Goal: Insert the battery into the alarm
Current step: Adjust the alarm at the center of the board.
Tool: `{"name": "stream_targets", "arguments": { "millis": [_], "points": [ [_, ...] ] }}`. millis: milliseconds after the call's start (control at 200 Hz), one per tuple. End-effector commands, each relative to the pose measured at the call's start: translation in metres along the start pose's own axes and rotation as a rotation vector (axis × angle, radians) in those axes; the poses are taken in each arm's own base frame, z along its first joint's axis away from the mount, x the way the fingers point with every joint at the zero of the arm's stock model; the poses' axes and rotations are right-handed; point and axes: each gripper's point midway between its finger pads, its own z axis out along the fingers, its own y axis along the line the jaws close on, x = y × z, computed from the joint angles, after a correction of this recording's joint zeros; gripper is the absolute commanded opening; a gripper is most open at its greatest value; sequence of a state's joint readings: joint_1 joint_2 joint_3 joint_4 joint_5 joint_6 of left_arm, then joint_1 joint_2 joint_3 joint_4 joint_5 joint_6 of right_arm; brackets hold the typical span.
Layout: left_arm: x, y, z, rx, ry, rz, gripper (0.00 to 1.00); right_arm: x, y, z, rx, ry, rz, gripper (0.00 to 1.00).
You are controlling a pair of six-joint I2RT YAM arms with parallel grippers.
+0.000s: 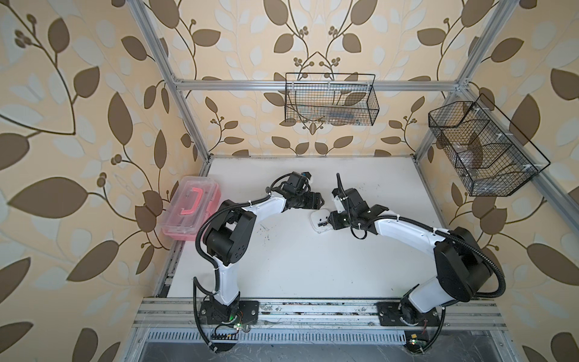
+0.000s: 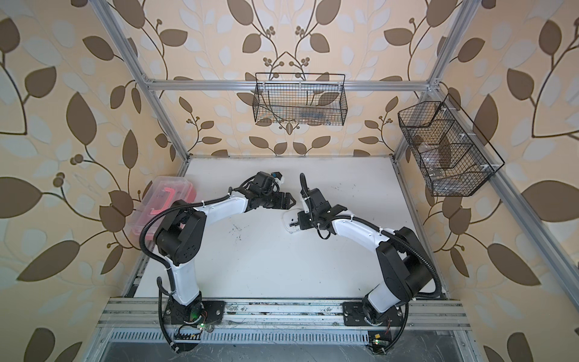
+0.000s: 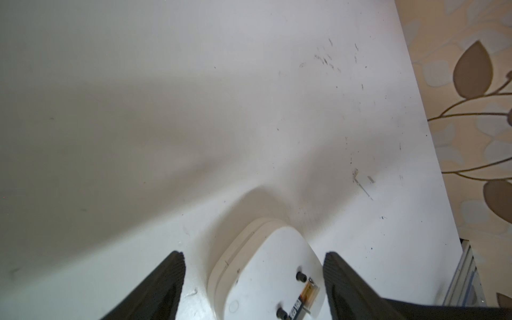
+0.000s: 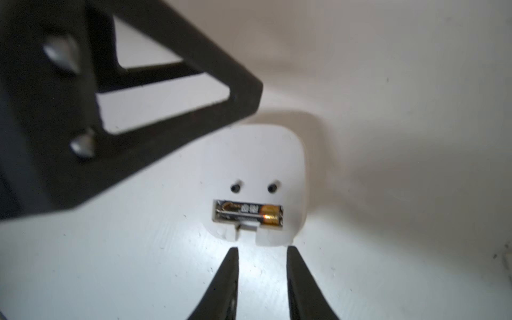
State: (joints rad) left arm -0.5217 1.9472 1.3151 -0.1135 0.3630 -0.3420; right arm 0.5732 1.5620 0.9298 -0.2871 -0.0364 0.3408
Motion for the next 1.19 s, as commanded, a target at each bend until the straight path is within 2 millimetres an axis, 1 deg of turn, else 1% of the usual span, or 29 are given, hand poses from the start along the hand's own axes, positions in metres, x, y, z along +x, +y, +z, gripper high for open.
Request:
{"name": "stream_targets", "arguments": {
  "millis": [0, 105, 155, 215, 335, 400, 510, 620, 715, 780, 900, 1005, 1060, 1105, 1190],
  "points": [
    [0.003, -0.011, 0.004, 0.097, 0.052, 0.031, 0.81, 0.024, 0.003, 0.003, -0.026, 0.041, 0.0, 0.28],
    [0.006, -0.015, 0.01, 0.145, 0.065, 0.016, 0.81, 0.044, 0.0, 0.016, -0.027, 0.083, 0.025, 0.27],
    [0.008, -0.016, 0.012, 0.163, 0.068, 0.008, 0.81, 0.047, -0.001, 0.021, -0.025, 0.089, 0.039, 0.27],
    [0.013, -0.017, 0.013, 0.176, 0.076, -0.004, 0.81, 0.047, 0.0, 0.026, -0.029, 0.085, 0.053, 0.27],
    [0.023, -0.017, 0.011, 0.198, 0.087, -0.035, 0.81, 0.039, -0.003, 0.034, -0.012, 0.075, 0.079, 0.27],
    [0.028, -0.017, 0.007, 0.202, 0.079, -0.065, 0.81, 0.034, -0.01, 0.037, 0.014, 0.069, 0.103, 0.27],
    [0.043, -0.017, 0.002, 0.222, 0.062, -0.115, 0.81, 0.027, -0.024, 0.038, 0.034, 0.049, 0.149, 0.26],
    [0.059, -0.014, 0.0, 0.209, 0.063, -0.141, 0.81, 0.019, -0.028, 0.038, 0.024, 0.042, 0.142, 0.26],
    [0.065, -0.015, -0.001, 0.211, 0.053, -0.155, 0.81, 0.014, -0.031, 0.037, 0.028, 0.052, 0.113, 0.27],
    [0.066, -0.02, -0.002, 0.219, 0.047, -0.156, 0.81, 0.01, -0.036, 0.034, 0.037, 0.054, 0.097, 0.28],
    [0.07, -0.027, 0.001, 0.223, 0.05, -0.149, 0.81, 0.006, -0.058, 0.021, 0.067, 0.052, 0.102, 0.3],
    [0.074, -0.031, 0.004, 0.227, 0.052, -0.151, 0.81, 0.0, -0.081, 0.003, 0.103, 0.037, 0.099, 0.35],
    [0.075, -0.032, 0.004, 0.231, 0.052, -0.154, 0.81, -0.002, -0.096, -0.006, 0.136, 0.032, 0.106, 0.37],
    [0.075, -0.035, 0.005, 0.236, 0.051, -0.157, 0.81, -0.003, -0.113, -0.012, 0.168, 0.031, 0.133, 0.39],
    [0.075, -0.041, 0.006, 0.245, 0.052, -0.148, 0.81, 0.001, -0.143, -0.02, 0.209, 0.044, 0.197, 0.41]
  ]
}}
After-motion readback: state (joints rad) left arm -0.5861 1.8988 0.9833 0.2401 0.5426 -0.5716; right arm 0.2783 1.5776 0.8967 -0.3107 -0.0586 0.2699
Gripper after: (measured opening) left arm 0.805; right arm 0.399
